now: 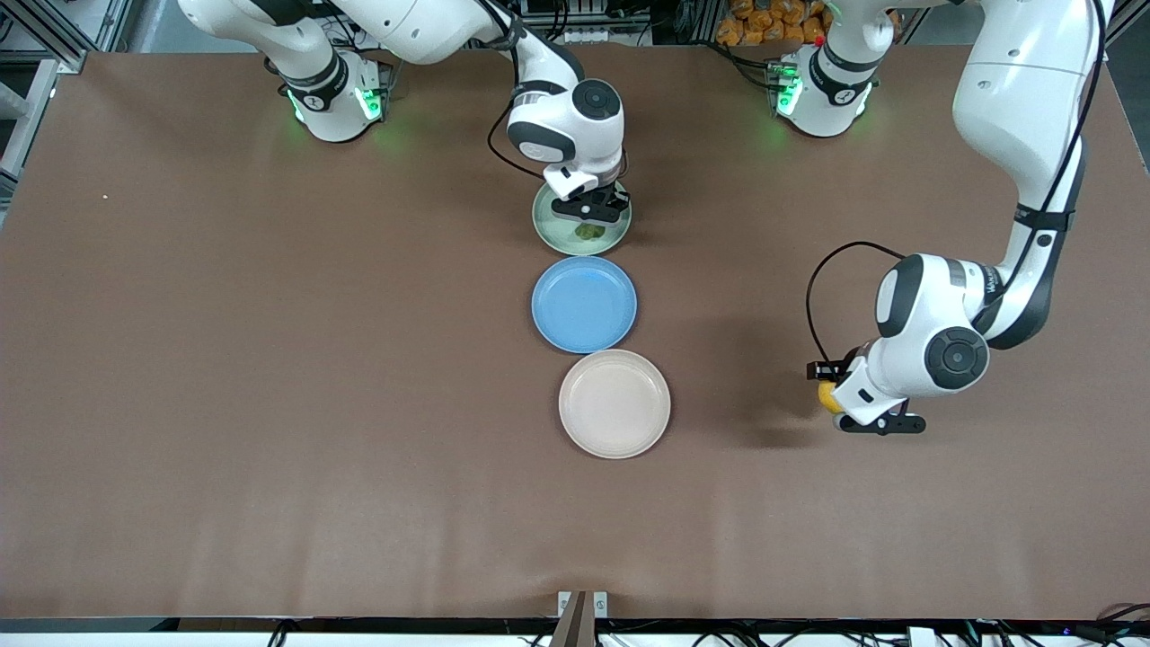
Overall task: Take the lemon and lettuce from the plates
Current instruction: 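Carry the lemon off the plate while the right gripper grasps the lettuce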
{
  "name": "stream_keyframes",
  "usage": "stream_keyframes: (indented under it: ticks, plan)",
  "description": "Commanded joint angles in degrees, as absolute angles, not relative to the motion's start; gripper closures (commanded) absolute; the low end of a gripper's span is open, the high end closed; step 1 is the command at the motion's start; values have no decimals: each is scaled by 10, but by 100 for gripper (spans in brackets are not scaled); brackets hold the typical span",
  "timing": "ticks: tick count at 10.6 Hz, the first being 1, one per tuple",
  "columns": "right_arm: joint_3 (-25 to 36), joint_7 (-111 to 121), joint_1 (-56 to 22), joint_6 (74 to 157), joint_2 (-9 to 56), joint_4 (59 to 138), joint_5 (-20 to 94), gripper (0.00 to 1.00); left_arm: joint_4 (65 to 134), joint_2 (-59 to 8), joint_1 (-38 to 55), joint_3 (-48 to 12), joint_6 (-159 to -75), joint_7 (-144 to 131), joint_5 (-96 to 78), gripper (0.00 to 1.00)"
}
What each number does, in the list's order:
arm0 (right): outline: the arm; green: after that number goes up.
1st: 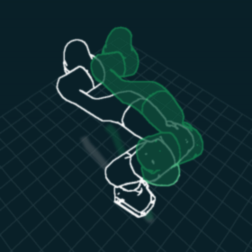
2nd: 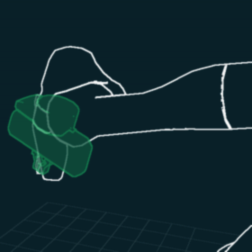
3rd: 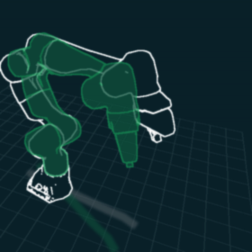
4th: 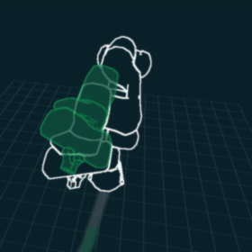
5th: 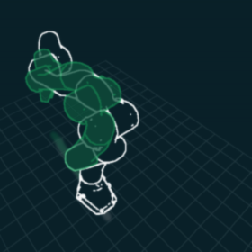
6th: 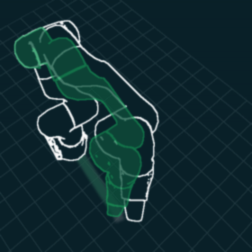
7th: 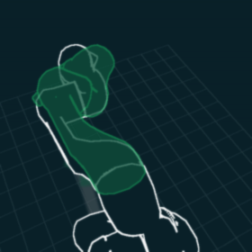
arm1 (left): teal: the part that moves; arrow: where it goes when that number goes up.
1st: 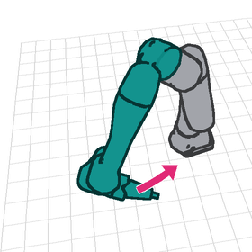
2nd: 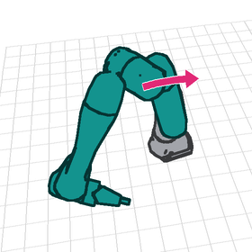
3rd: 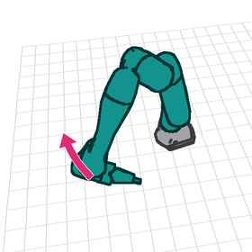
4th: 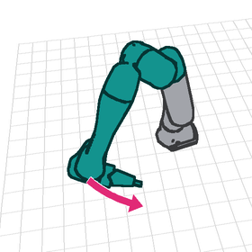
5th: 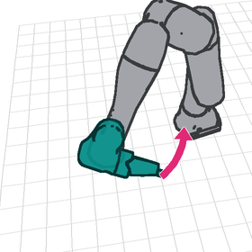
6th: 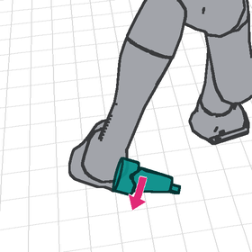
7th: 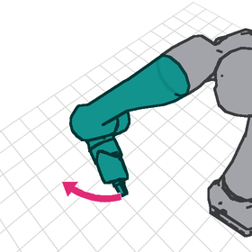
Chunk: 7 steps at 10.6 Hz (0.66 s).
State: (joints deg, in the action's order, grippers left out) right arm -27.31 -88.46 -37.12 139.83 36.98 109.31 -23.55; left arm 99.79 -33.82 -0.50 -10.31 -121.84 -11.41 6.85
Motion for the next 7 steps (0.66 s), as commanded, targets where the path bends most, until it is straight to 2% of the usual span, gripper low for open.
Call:
stream_keyframes:
  ticks: [1, 5, 6, 7]
  plan:
    - [-275, -855, -361, 1378, 361, 1087, -246, 100, 1027, -336, -18, -111, -1243, -112, 74, 100]
    - [-280, -809, -323, 1356, 303, 1113, -242, 100, 1036, -349, -19, -110, -1267, -112, 74, 98]
    - [-280, -788, -310, 1355, 286, 1127, -242, 100, 1034, -352, -18, -110, -1267, -112, 74, 82]
    - [-280, -755, -293, 1355, 268, 1141, -231, 100, 1033, -355, -18, -110, -1267, -112, 76, 77]
